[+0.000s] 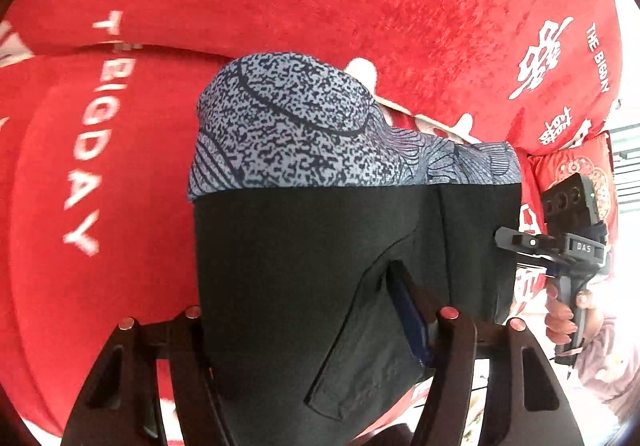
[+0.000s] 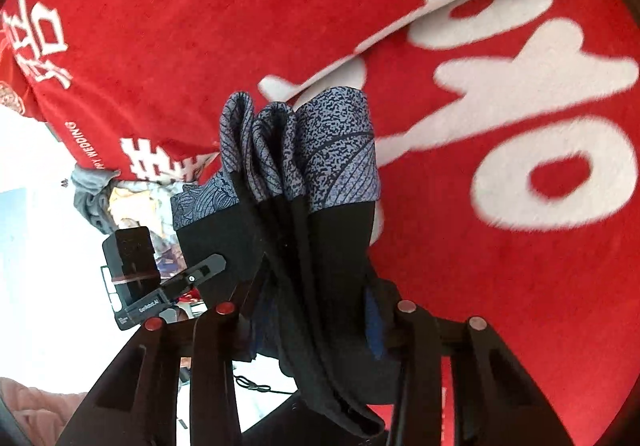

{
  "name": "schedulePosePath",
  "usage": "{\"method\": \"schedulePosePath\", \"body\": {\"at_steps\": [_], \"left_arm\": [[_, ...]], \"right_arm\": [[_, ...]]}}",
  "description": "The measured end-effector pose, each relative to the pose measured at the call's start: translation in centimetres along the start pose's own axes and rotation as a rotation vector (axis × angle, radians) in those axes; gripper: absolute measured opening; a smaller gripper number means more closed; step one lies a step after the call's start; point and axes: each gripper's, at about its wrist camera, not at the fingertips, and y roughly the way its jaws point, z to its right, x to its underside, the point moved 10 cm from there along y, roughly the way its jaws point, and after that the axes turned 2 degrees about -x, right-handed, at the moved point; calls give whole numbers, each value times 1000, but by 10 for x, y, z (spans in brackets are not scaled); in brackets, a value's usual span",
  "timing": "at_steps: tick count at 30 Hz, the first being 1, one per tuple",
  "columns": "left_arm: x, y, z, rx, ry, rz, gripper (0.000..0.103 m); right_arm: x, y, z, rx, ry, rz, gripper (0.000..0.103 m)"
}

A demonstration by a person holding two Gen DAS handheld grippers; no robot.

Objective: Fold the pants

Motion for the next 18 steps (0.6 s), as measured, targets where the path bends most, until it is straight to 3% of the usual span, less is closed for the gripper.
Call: {"method": "schedulePosePath", "body": {"at_steps": [6, 10, 12, 15, 18], "left_arm": [[26, -25, -31, -80, -33, 9, 67], [41, -16, -60, -147, -53, -10, 68], [52, -6, -88, -192, -66, -21, 79], [51, 0, -108, -203, -84, 28, 98], [51, 5, -116, -180, -85, 34, 103]], "right_arm": [[34, 34, -17, -11, -5, -27, 43], [50, 58, -14, 14, -2, -50, 43], [53, 70, -10, 64, -16, -50, 42], [49, 73, 7, 105, 0, -26, 42], [46, 77, 16, 144, -16, -25, 45]]}}
